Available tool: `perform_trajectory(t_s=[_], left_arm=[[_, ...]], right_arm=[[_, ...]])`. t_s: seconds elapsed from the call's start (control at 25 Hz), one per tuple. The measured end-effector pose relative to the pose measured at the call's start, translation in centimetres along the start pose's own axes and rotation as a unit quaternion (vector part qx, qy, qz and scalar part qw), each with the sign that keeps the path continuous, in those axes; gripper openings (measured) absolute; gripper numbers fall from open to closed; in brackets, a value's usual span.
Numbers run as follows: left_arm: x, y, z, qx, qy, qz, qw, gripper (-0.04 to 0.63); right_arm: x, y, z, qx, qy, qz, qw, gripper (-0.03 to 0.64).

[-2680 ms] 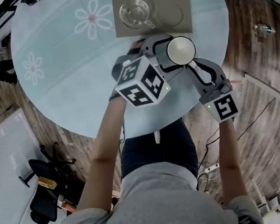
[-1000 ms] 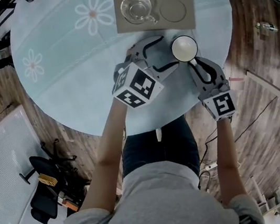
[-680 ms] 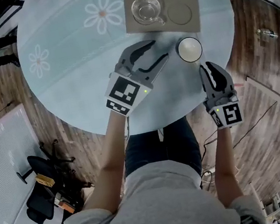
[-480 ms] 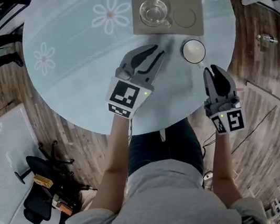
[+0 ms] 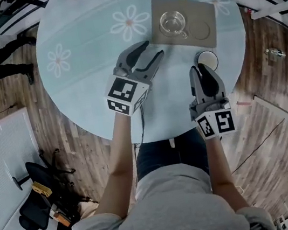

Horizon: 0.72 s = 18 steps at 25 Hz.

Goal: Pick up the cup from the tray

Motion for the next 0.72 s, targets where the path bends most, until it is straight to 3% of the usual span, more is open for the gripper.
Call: perform_trajectory(t_s=[0.12, 0.24, 0.48, 0.6, 0.72], left_arm=[[0.9, -0.2, -1.7, 0.010, -0.049, -0.020, 0.9985, 0.207], [1.8, -0.6, -3.7, -0.007, -0.082, -0.040, 0.9958, 0.239], [3.1, -3.3, -6.6, -0.094, -0.099, -0.061, 0.9887, 0.267], [2.1, -5.2, -6.9, -0.144, -0.126, -0.095, 0.9768, 0.279], [1.2, -6.7, -6.9, -0.184, -0.133, -0.103, 0.9683, 0.287]], right_arm=[[0.5, -2.4, -0.7, -0.010, -0.029, 0.005, 1.000, 0.069], [0.6, -4.8, -0.6, -0.033, -0.051, -0.001, 0.998, 0.077], [-0.2, -7.9, 0.7, -0.093, -0.057, -0.043, 0.993, 0.094], [-1.5, -8.8, 1.3, -0.119, -0.083, -0.068, 0.987, 0.112], [-2.3, -9.6, 1.6, -0.139, -0.116, -0.082, 0.980, 0.115]])
Point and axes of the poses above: the fingertips, and each gripper's own axes: y backward along the fingers, z to its right, x out of its top, the point moved 4 cm from there along y, backward along the fingers, and after that the axes turned 8 degrees about -z, right-handed, at the moved point
